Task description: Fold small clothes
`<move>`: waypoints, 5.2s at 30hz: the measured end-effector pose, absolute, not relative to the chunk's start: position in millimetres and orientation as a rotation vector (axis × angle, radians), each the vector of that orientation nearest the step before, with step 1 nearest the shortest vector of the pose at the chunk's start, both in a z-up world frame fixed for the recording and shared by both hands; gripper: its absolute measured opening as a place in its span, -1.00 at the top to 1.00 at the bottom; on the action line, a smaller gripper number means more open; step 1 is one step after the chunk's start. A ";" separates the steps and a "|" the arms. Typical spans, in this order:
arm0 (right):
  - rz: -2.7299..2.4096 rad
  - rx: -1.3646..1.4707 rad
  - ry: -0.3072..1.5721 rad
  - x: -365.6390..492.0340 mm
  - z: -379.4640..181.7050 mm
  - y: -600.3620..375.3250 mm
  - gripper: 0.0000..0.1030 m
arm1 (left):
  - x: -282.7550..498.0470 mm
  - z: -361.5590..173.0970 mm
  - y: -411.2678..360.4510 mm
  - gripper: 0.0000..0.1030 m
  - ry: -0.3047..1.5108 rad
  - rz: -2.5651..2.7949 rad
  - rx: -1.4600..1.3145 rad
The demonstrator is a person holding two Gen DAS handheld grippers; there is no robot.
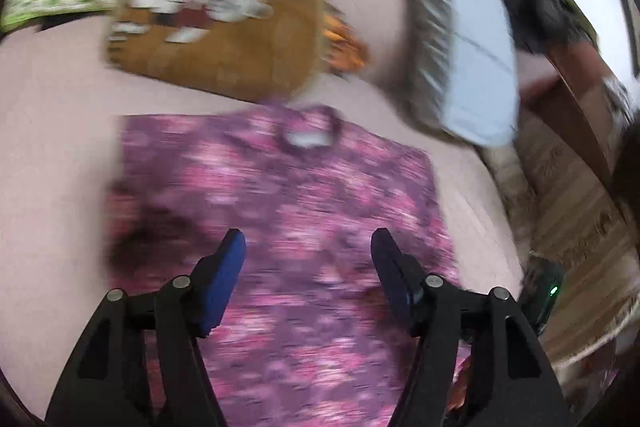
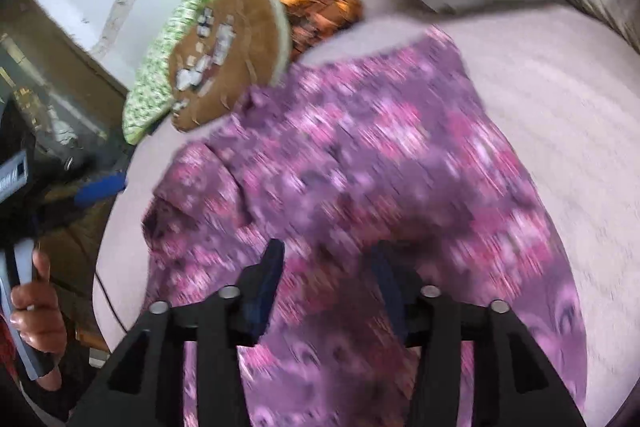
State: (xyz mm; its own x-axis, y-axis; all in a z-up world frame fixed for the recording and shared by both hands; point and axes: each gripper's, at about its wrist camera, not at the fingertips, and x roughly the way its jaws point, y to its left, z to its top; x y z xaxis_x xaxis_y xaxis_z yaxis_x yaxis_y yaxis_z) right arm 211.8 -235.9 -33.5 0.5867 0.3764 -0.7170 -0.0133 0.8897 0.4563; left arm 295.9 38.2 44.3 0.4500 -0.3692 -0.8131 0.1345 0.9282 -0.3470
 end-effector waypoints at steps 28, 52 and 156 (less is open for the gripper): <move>0.216 0.703 0.785 276.8 11.8 -305.8 0.88 | 320.2 -28.4 147.1 1.00 1.102 0.006 -0.667; 0.189 0.898 0.987 244.3 -76.6 -317.8 0.20 | 290.0 -62.6 94.5 -0.06 1.179 -0.084 -0.956; 0.172 0.762 0.942 298.1 -51.2 -356.1 0.26 | 313.3 -75.7 83.2 0.20 1.263 -0.147 -0.814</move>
State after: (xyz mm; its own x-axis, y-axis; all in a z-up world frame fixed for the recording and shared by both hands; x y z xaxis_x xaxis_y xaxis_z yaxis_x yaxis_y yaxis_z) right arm 298.1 -356.1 -51.2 0.5960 0.4483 -0.6662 0.1838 0.7314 0.6567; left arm 313.3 83.2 -75.7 0.3338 -0.5204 -0.7860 -0.3265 0.7183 -0.6143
